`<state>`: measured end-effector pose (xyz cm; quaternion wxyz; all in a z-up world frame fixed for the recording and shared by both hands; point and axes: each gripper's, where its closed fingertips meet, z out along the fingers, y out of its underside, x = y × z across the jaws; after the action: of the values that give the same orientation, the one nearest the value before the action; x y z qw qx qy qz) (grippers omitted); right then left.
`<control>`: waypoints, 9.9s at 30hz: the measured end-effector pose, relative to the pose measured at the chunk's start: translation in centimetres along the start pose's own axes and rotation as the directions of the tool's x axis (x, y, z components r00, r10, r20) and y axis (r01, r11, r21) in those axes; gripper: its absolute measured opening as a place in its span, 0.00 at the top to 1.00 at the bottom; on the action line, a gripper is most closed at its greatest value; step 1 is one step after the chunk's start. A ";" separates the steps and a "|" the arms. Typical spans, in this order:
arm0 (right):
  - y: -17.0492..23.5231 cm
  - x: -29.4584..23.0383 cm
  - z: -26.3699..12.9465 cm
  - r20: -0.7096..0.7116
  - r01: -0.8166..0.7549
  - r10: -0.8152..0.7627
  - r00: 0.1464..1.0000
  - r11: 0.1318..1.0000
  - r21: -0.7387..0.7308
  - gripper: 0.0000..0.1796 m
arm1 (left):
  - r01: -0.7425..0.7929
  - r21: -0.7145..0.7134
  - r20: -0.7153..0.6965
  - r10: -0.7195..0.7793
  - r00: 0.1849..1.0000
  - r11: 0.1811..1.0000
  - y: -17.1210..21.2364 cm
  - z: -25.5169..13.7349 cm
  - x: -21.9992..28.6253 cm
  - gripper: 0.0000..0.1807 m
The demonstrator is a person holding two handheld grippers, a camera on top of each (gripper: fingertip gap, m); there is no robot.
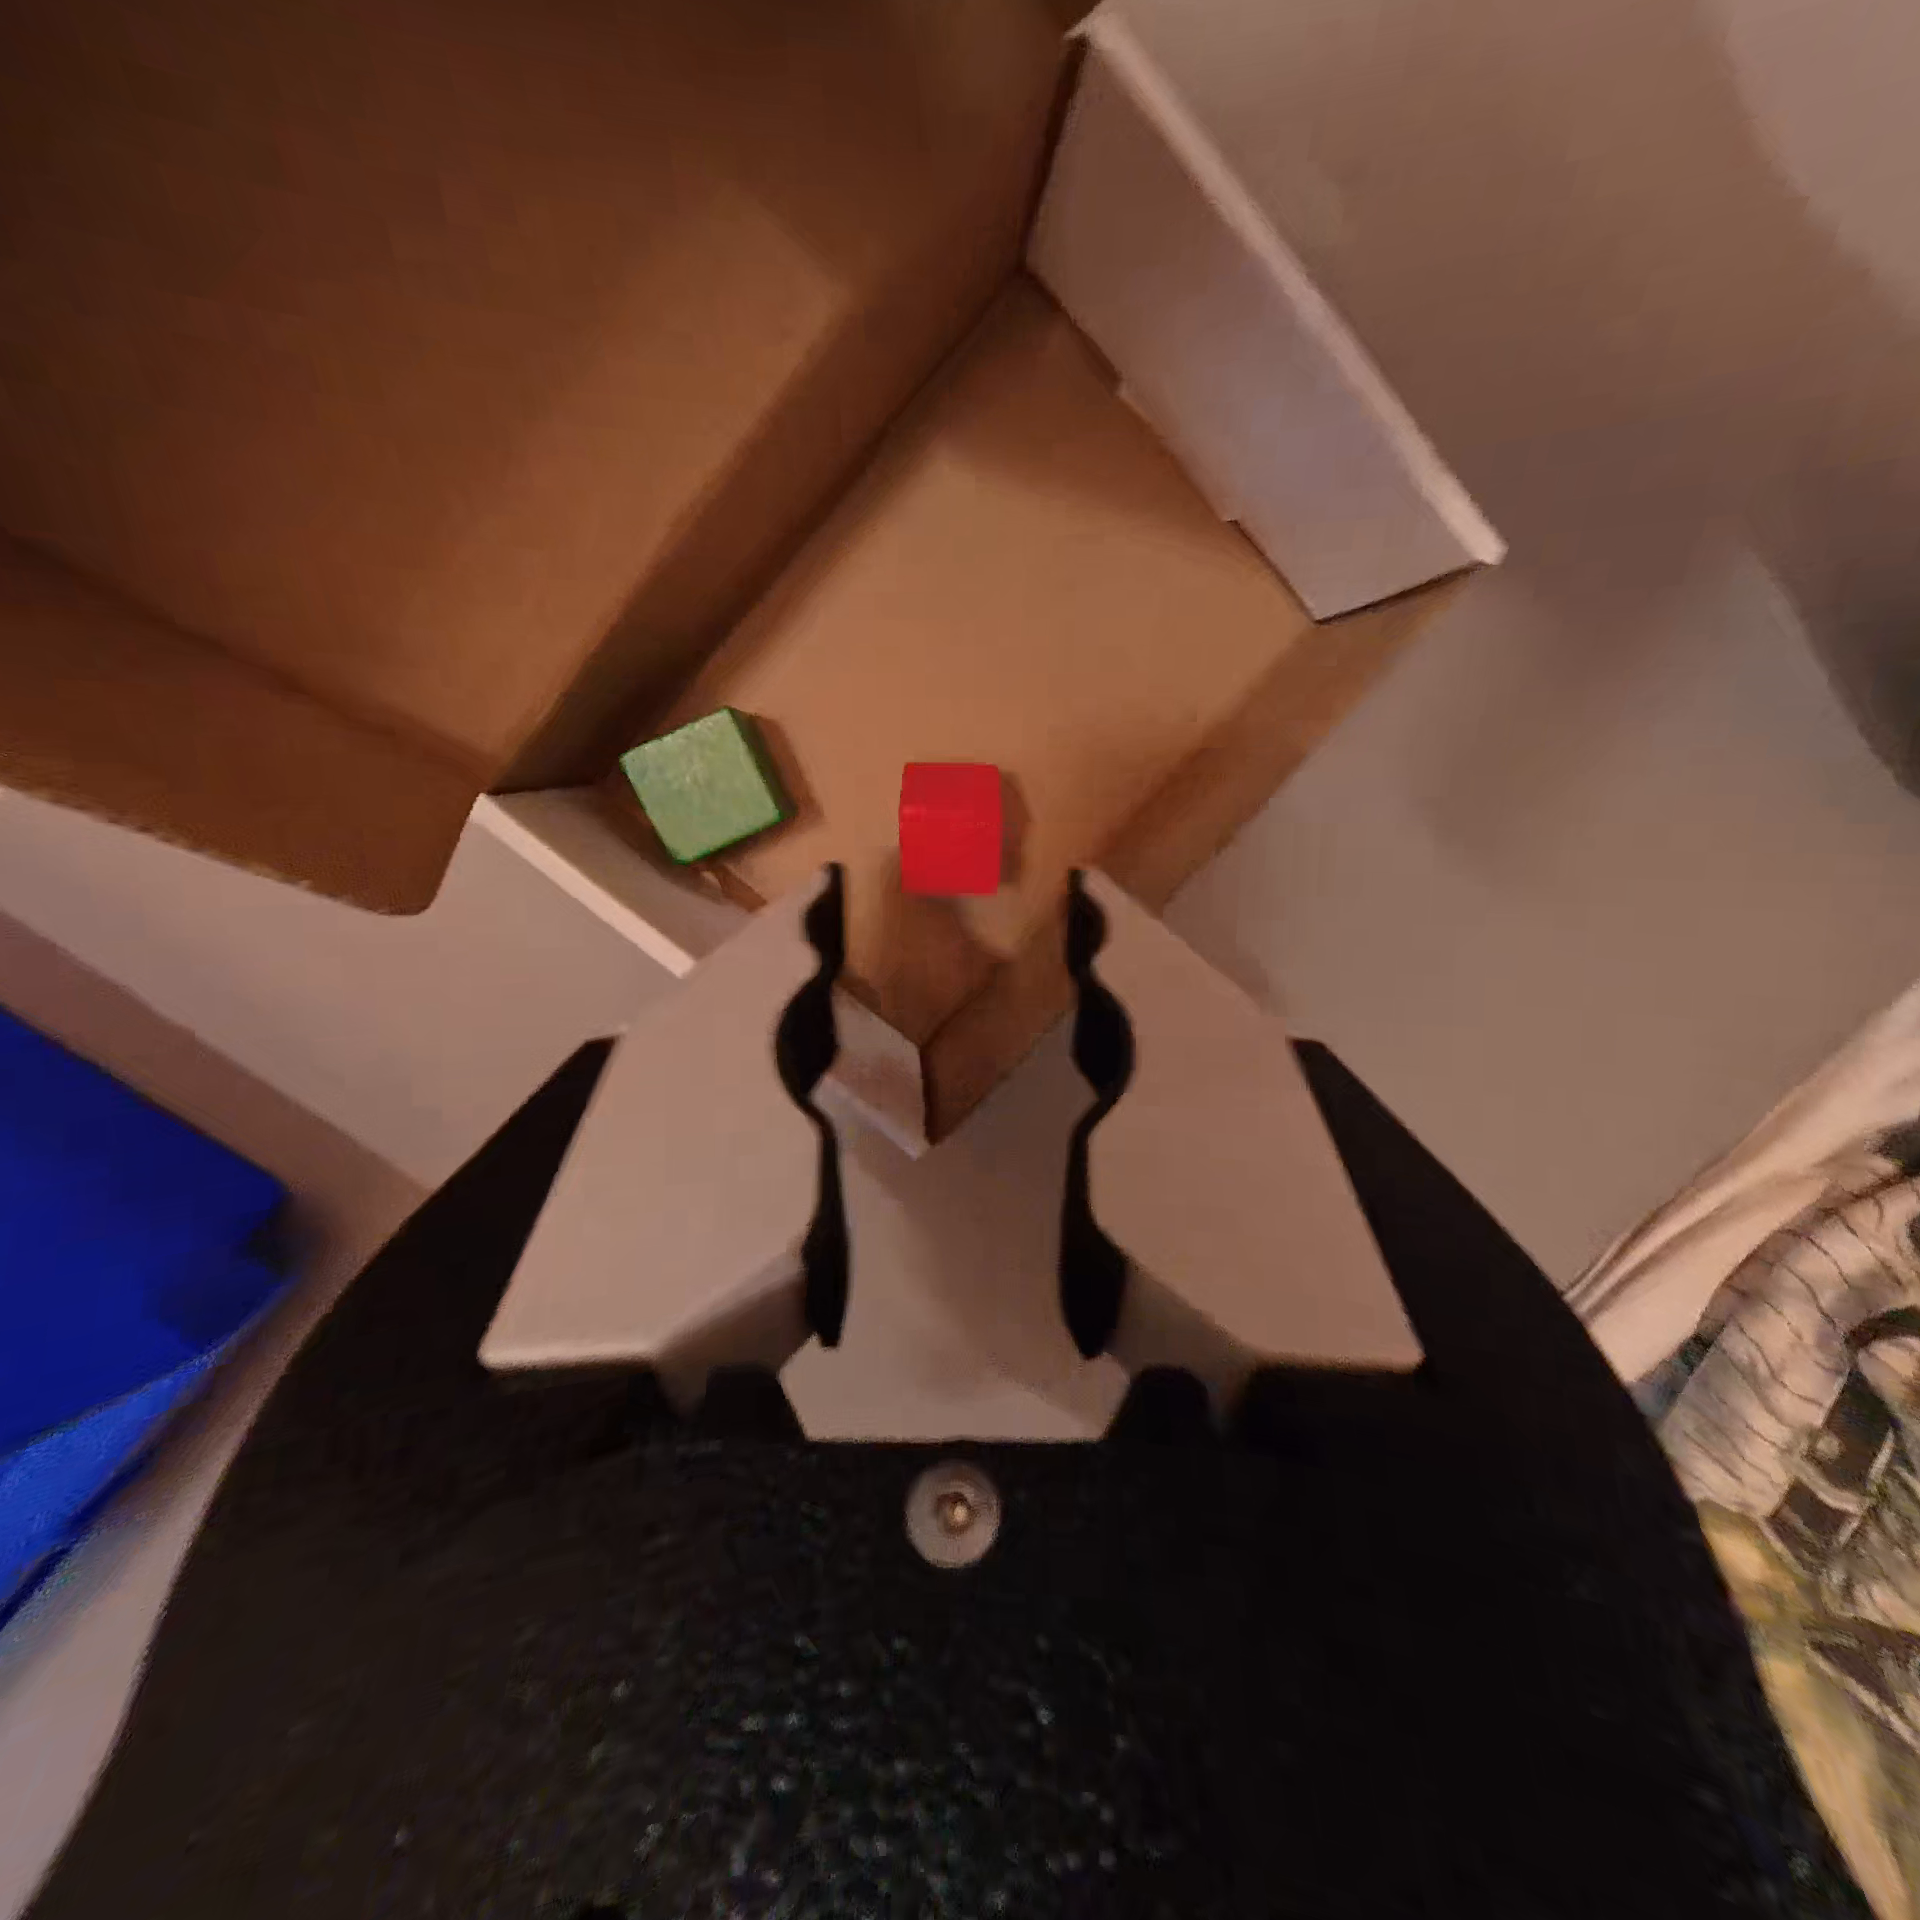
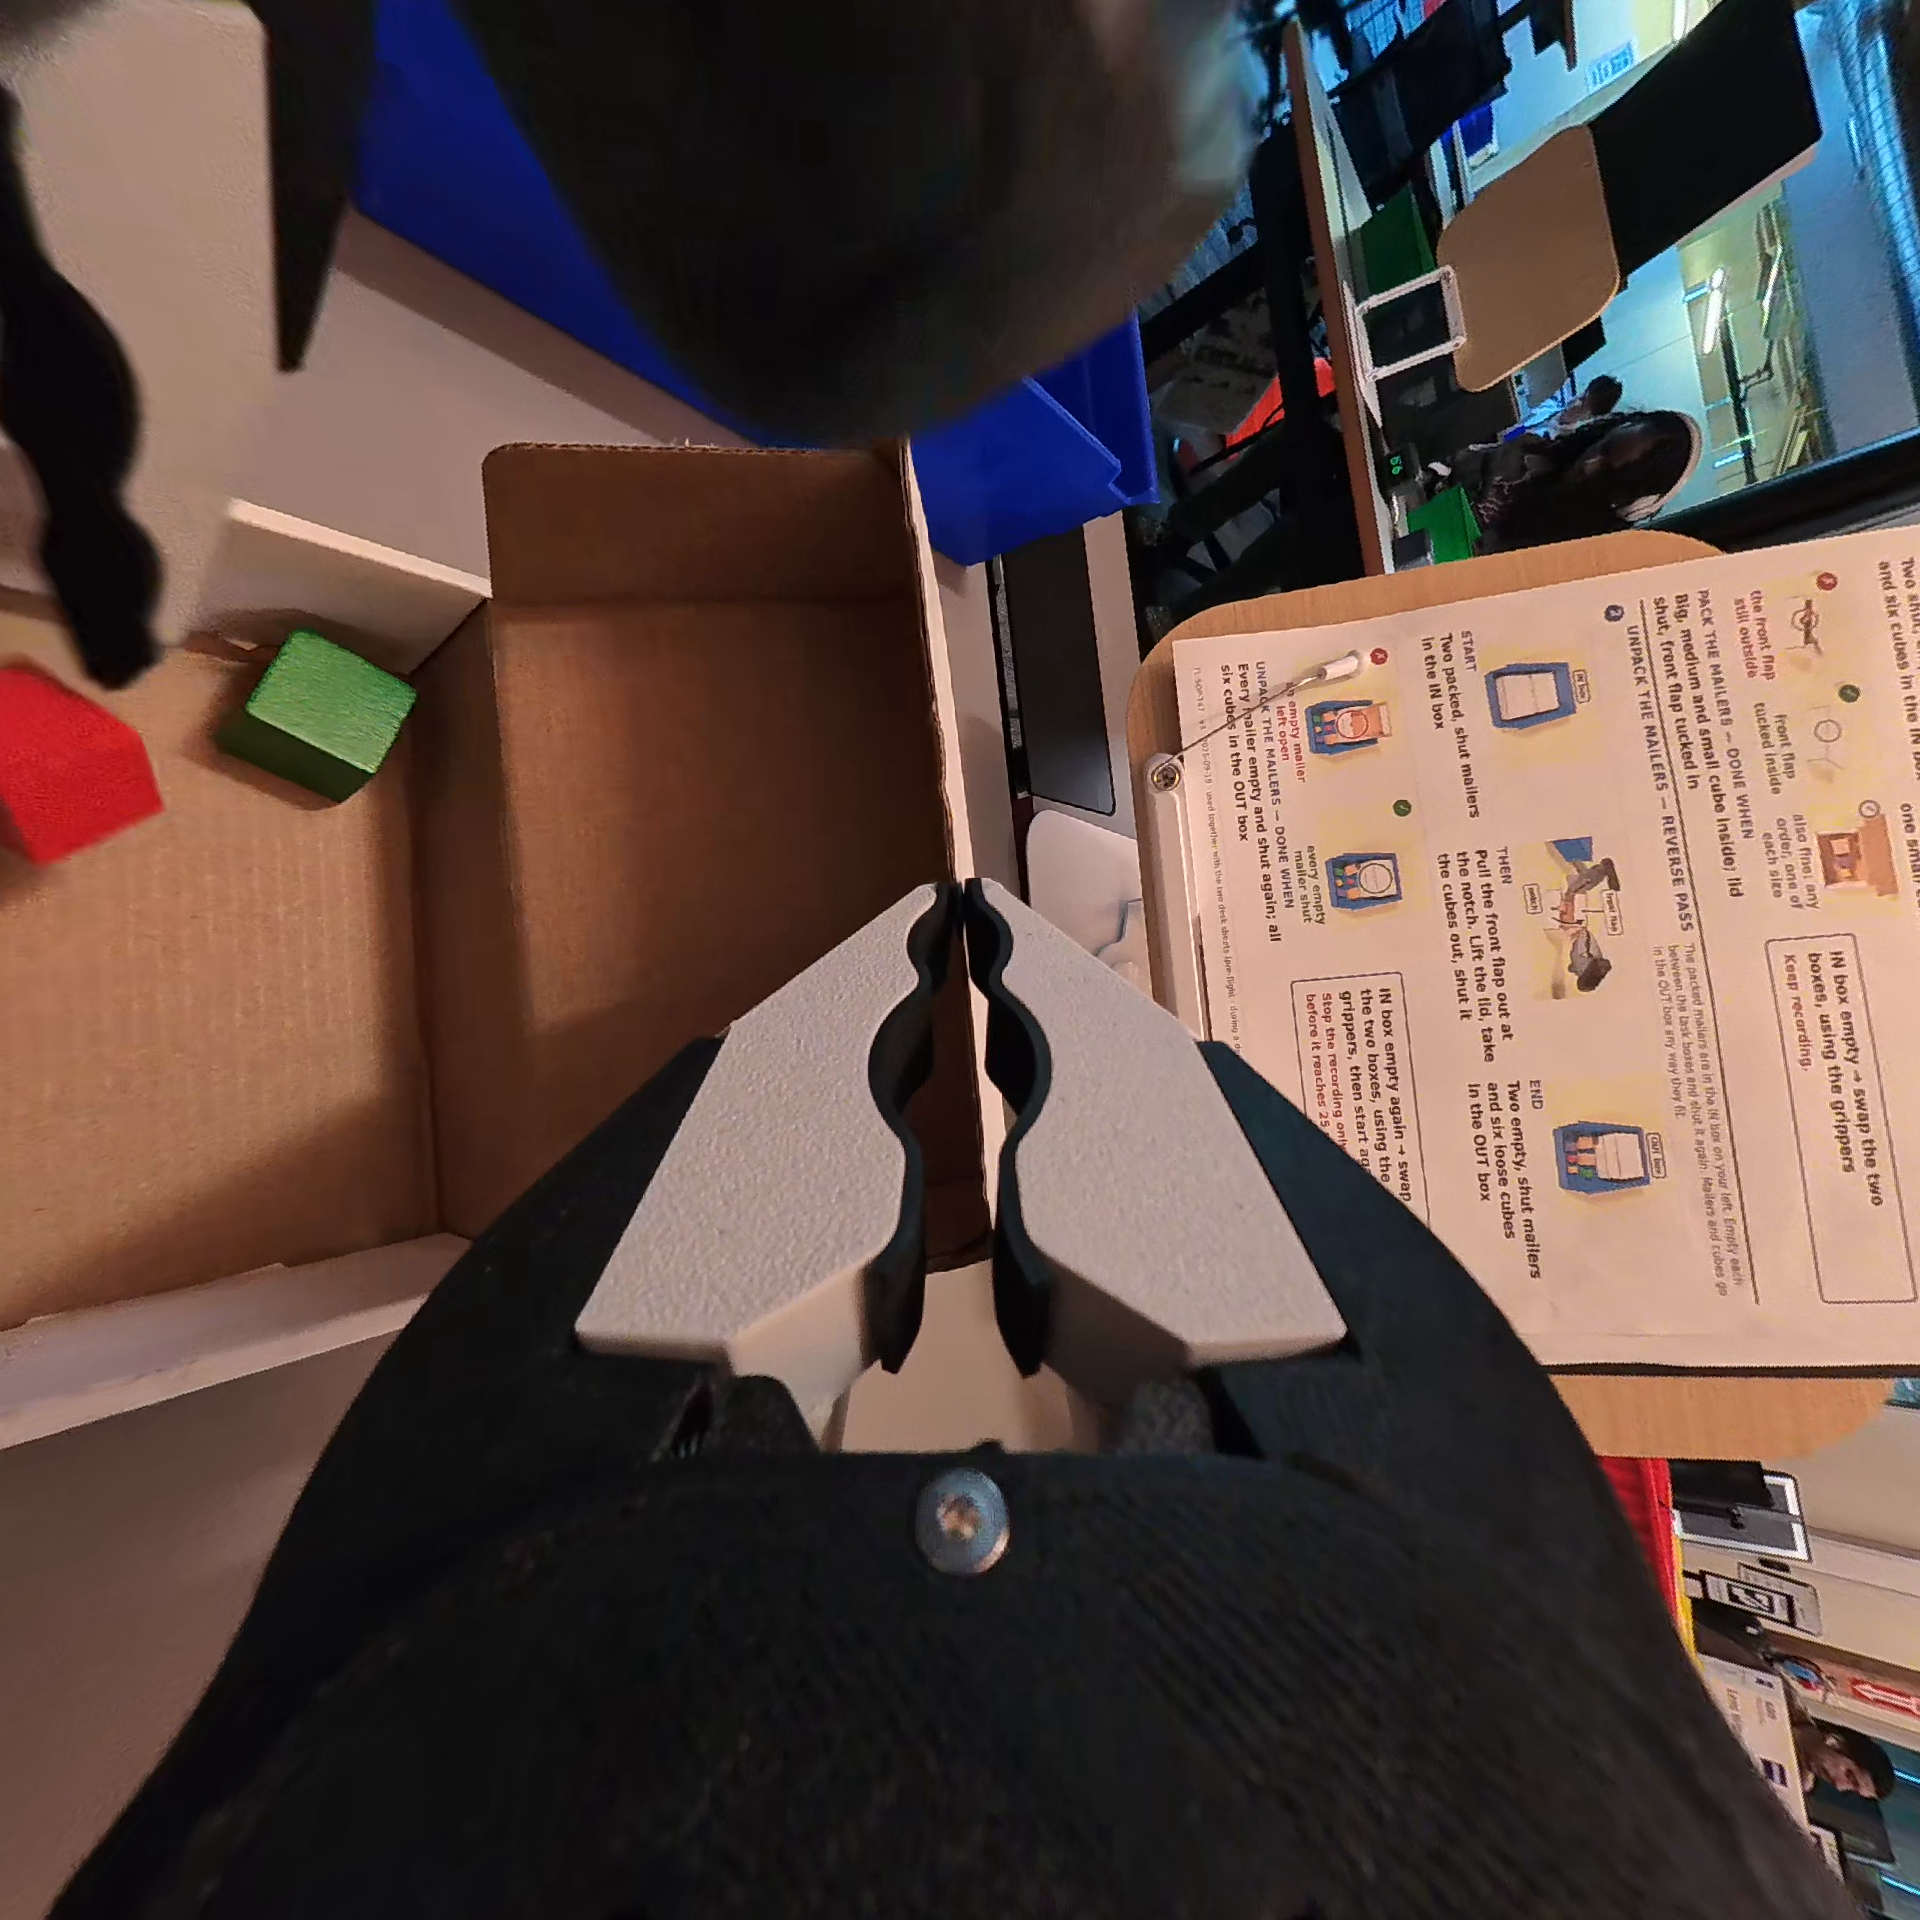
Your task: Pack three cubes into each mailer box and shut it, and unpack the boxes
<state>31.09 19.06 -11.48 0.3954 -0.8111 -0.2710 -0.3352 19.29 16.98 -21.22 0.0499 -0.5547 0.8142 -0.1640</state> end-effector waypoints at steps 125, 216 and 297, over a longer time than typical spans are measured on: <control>2.6 -6.3 -8.7 -0.437 -0.668 0.724 0.534 0.678 0.307 0.96 | -0.337 0.824 0.522 -0.381 0.764 0.455 -1.5 -7.8 -2.1 0.96; 6.0 -16.8 -13.4 -0.421 -0.362 0.255 0.870 0.911 -0.197 0.73 | -0.174 0.434 -0.265 0.310 0.913 0.884 -6.8 1.6 -0.6 1.00; -6.4 -11.5 -12.1 -0.169 -0.498 0.576 0.800 0.794 0.347 0.86 | -0.051 0.683 0.010 0.061 0.998 0.728 -4.9 -4.4 -2.1 1.00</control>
<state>15.38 10.61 -11.61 0.6199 -0.7362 -0.0170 -0.2710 23.28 18.26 -15.68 0.2496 -0.4717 0.7136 -0.4538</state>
